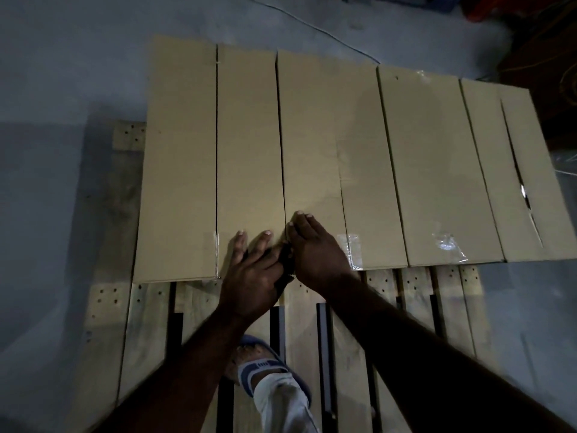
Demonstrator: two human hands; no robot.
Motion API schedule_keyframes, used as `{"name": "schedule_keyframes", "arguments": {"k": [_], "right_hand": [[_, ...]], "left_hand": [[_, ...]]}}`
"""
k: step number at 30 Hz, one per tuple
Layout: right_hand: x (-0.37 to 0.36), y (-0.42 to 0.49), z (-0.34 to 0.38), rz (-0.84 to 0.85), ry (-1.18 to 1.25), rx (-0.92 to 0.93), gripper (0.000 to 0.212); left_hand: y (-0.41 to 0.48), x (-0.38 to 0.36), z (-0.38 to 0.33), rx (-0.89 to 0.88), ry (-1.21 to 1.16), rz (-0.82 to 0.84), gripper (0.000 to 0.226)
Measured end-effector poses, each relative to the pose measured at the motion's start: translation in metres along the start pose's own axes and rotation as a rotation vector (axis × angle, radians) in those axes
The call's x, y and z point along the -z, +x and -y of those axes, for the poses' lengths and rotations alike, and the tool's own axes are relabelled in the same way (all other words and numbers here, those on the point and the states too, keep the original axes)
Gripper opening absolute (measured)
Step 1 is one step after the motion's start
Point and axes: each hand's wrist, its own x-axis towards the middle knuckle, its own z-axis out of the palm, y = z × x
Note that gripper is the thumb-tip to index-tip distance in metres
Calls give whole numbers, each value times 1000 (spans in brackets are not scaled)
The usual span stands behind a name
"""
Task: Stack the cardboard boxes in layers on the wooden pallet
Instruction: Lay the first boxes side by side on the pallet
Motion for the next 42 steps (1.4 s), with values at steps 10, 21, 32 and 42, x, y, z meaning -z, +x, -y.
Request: {"name": "schedule_keyframes", "arguments": {"k": [10, 21, 32, 42], "right_hand": [[49, 65, 6, -86, 13, -58, 73], [53, 112, 20, 65, 9, -120, 110], [48, 113, 18, 92, -27, -91, 122], [45, 85, 28, 104, 12, -118, 112]], "left_hand": [[54, 78, 121, 807, 30, -98, 60], [66, 78, 175, 1173, -630, -192, 54], [66, 78, 176, 1129, -545, -148, 60], [31, 88, 126, 965, -37, 343, 111]]}}
